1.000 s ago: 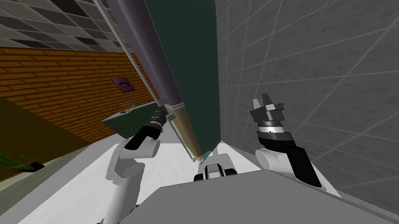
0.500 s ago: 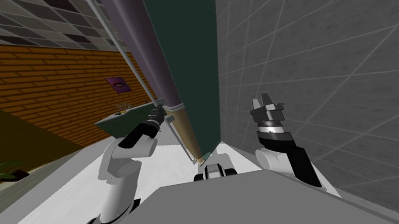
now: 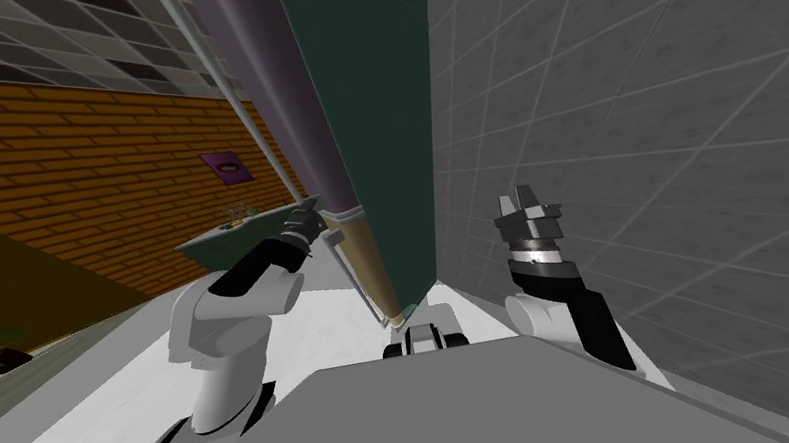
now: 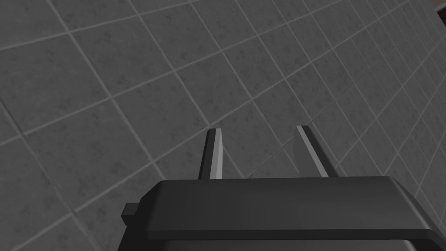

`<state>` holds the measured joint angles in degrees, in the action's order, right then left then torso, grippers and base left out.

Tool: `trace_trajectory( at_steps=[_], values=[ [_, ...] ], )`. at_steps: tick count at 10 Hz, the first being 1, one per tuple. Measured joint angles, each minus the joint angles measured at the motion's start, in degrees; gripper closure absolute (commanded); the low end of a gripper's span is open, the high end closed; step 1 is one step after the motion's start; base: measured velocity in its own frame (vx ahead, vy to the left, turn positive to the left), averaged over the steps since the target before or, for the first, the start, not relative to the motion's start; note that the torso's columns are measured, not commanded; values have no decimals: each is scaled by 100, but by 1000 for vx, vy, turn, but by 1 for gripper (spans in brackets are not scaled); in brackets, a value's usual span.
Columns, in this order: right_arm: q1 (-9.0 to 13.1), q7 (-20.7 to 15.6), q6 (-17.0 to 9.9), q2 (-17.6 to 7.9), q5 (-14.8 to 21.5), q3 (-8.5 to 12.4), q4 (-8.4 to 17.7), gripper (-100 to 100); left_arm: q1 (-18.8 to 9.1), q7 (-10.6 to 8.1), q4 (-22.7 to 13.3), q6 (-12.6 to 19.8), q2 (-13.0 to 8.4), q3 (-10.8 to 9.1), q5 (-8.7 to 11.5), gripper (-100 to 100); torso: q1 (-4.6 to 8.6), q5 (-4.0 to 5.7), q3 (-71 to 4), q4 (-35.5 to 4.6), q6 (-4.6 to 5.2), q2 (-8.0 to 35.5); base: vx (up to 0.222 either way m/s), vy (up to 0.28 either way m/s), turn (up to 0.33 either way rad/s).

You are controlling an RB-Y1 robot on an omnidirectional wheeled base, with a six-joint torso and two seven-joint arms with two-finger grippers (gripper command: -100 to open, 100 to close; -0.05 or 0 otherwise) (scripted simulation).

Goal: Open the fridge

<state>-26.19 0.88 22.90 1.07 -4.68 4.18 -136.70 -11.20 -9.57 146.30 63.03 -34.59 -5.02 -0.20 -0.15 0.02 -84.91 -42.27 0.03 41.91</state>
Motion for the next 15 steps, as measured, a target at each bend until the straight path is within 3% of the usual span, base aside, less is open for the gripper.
trace_trajectory(
  at_steps=[2,5,6,8,10,15],
  values=[
    [0,0,0,0,0,0,0,0,25,-18,238,50,-22,-7,-41,-100,12,0,21,-2,-2,25,12,8,-8],
    [-1,0,0,0,0,0,0,0,-69,-42,321,223,-104,-64,39,-100,10,-4,14,7,-2,8,67,13,-21],
    [0,0,0,0,0,0,0,0,-81,-44,337,235,-107,-67,41,100,10,-7,23,10,-1,25,-47,-12,45],
    [1,0,0,1,0,-1,0,0,-44,-35,343,66,-75,-95,-9,100,-9,-29,39,31,-8,27,-39,86,-36],
    [2,0,-1,-2,0,1,1,0,-72,-60,367,53,-97,-8,84,100,-69,-30,15,1,-11,15,-73,251,-80],
    [1,0,-1,-2,0,2,1,0,-183,-135,365,-58,-198,213,362,100,-14,-3,-36,8,-7,-44,-89,292,-75]
  ],
)
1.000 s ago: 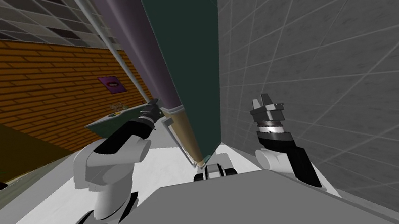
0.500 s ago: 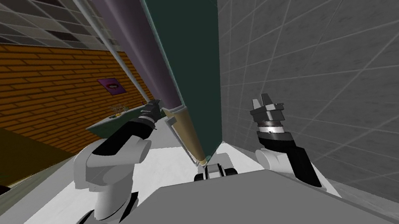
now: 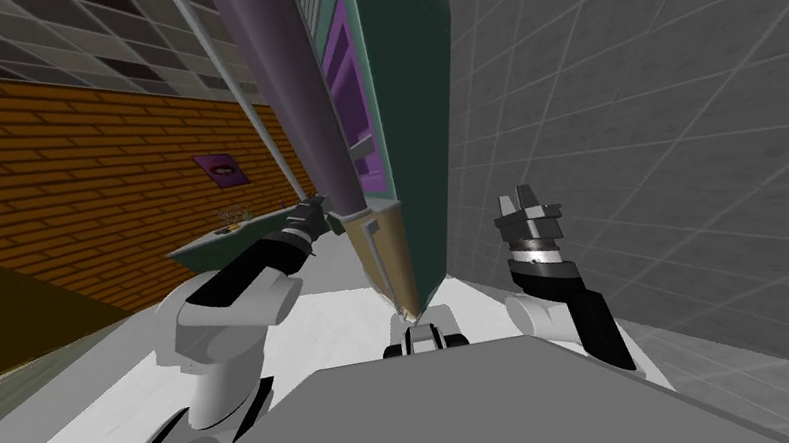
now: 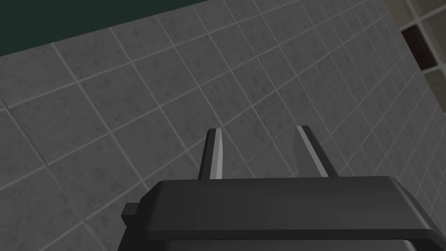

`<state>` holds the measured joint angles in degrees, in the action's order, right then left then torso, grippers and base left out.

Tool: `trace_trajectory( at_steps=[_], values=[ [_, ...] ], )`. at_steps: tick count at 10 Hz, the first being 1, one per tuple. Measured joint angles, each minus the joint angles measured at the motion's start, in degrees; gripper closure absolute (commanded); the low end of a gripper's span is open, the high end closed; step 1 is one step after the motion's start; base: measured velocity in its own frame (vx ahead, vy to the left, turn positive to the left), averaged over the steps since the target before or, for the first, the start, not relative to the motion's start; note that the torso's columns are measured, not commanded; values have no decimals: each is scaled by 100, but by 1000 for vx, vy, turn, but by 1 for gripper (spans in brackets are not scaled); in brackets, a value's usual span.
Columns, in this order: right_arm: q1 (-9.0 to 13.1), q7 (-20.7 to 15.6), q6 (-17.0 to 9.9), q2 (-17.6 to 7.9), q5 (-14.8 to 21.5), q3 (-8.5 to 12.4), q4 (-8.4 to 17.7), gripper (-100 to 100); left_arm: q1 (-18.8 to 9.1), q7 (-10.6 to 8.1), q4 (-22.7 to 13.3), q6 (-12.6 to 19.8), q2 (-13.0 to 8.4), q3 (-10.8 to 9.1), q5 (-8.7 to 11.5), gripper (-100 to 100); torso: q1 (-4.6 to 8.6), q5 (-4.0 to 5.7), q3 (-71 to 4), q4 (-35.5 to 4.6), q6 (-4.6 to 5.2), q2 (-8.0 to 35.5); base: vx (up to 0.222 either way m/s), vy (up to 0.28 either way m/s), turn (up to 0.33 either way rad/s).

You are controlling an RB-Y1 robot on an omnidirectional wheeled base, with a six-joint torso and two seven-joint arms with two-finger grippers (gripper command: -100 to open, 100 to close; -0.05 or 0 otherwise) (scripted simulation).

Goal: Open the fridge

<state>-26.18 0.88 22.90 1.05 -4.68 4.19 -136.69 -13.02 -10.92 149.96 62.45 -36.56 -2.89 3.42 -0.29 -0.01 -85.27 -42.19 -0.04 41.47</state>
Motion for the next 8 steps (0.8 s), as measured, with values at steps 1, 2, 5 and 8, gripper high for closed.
trace_trajectory(
  at_steps=[1,2,5,8],
  values=[
    [0,0,0,0,0,0,0,0,-41,-18,6,11,-16,58,54,100,-16,1,-5,-2,4,-4,-90,366,-113],
    [0,0,0,-1,0,1,0,0,-96,-45,4,15,-61,113,172,100,-37,-3,-13,-8,5,-9,-96,307,-54],
    [0,0,0,-1,0,1,0,0,-181,-91,5,-69,-127,241,326,100,-12,0,-12,0,10,-16,-87,313,-83],
    [-1,0,0,1,0,0,0,0,-259,-122,5,-156,-177,322,428,100,26,1,7,8,2,5,-92,267,-67]
  ],
)
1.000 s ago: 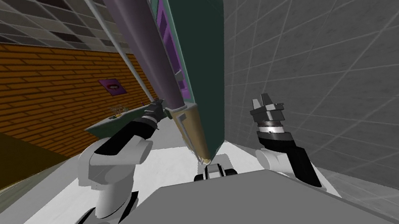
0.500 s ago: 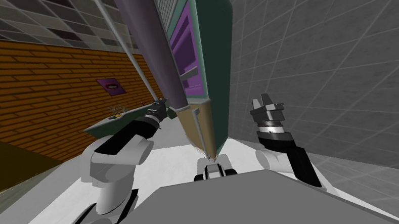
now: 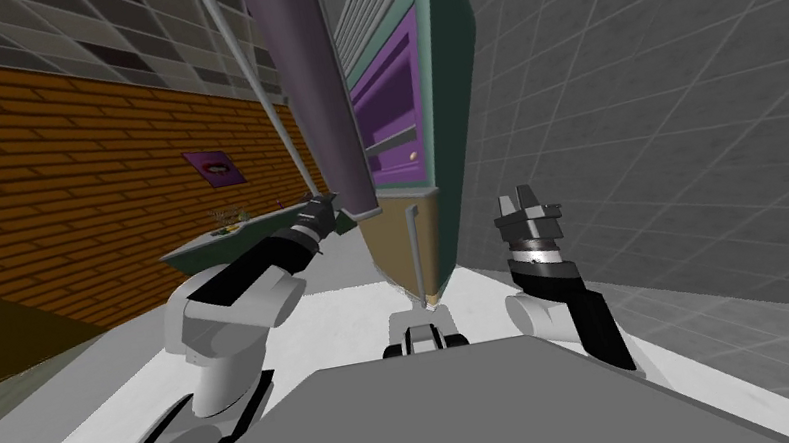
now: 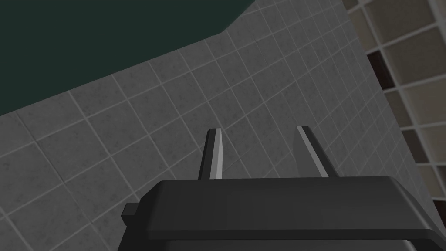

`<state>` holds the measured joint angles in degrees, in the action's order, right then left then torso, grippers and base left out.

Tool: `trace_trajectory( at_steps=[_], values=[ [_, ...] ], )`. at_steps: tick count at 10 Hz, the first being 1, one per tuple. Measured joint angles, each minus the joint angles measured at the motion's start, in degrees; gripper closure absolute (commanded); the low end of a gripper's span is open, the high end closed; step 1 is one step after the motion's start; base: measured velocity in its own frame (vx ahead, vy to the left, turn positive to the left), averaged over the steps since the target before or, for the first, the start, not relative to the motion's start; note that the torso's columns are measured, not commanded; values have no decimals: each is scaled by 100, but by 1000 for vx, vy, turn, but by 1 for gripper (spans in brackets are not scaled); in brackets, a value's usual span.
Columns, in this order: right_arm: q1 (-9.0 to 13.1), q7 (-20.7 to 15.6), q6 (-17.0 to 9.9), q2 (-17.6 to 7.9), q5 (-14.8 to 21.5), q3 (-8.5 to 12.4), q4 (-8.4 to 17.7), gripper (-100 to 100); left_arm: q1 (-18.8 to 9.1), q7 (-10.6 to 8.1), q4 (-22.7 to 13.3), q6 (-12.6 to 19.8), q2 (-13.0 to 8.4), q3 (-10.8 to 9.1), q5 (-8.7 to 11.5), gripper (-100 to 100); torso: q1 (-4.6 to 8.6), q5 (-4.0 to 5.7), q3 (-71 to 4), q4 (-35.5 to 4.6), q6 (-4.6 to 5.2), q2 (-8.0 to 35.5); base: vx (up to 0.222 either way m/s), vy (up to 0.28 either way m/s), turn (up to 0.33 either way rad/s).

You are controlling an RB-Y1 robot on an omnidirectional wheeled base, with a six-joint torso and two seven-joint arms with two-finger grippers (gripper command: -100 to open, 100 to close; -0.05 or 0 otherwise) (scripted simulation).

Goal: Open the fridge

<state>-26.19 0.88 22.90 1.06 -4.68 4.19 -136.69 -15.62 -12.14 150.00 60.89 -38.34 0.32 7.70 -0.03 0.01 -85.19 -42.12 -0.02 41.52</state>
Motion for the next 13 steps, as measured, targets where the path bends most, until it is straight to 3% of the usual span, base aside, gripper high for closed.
trace_trajectory(
  at_steps=[2,4,13],
  values=[
    [-1,0,0,1,0,0,0,0,-67,-17,0,-21,-20,56,53,100,9,-6,20,4,-4,18,-53,179,-62],
    [0,0,0,-1,0,1,0,0,-108,-35,0,-91,-45,159,201,100,-69,-20,12,-3,2,9,15,346,-110],
    [-1,0,0,-1,0,1,0,0,-297,-73,0,-406,-87,577,570,100,-4,-1,-40,17,10,-50,-19,324,-80]
  ],
)
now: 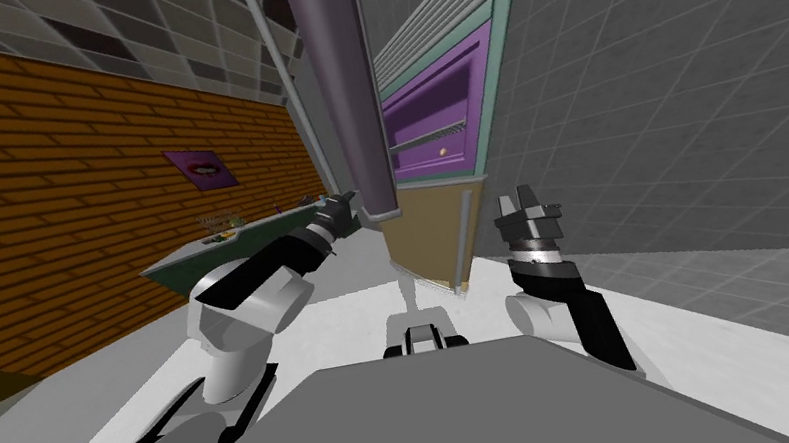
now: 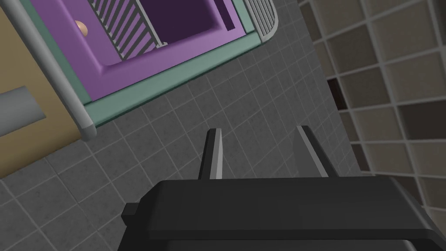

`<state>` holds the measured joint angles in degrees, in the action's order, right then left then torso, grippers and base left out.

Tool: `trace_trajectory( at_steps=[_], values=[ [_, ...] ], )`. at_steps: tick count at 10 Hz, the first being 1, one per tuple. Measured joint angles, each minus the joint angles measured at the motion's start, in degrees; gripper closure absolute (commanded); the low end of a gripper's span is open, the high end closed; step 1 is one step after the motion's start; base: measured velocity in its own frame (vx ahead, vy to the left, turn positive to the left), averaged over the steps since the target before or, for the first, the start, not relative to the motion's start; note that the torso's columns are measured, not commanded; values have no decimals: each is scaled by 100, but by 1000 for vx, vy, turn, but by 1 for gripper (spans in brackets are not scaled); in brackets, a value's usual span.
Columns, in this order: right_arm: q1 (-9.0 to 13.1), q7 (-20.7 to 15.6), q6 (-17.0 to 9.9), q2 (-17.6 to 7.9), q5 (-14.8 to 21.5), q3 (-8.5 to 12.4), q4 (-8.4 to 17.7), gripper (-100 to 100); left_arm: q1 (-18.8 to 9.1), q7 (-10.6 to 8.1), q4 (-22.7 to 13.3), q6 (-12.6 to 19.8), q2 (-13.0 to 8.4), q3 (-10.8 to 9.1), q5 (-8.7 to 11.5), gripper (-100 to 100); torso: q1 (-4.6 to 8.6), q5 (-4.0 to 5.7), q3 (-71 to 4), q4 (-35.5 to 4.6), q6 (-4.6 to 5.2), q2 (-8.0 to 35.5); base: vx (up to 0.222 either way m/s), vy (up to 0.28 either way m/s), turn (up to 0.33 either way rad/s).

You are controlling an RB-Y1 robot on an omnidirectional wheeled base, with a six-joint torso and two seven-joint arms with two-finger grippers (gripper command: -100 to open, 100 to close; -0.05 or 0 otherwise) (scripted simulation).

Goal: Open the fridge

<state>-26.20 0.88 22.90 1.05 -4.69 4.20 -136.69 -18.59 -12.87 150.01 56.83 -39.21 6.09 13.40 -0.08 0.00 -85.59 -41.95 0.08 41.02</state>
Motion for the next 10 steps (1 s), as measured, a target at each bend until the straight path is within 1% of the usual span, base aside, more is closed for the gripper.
trace_trajectory(
  at_steps=[4,5,6,8,10],
  values=[
    [0,0,0,0,0,0,0,0,-168,-22,0,-121,-37,157,201,100,-9,-1,25,-4,-4,31,-20,323,-88],
    [0,0,0,0,0,0,0,0,-183,-26,0,-151,-41,171,223,100,4,-2,34,-1,-10,40,-15,116,-11],
    [0,0,0,2,0,-2,0,0,-195,-24,0,-173,-41,167,223,100,53,9,47,4,-8,50,35,214,-70],
    [0,0,0,0,0,0,0,0,-212,-41,0,-264,-67,259,348,100,-39,-12,31,1,-3,30,53,303,-113],
    [-1,0,0,0,0,0,0,0,-255,-28,0,-348,-76,370,421,100,6,2,3,1,6,1,67,243,-64]
  ],
)
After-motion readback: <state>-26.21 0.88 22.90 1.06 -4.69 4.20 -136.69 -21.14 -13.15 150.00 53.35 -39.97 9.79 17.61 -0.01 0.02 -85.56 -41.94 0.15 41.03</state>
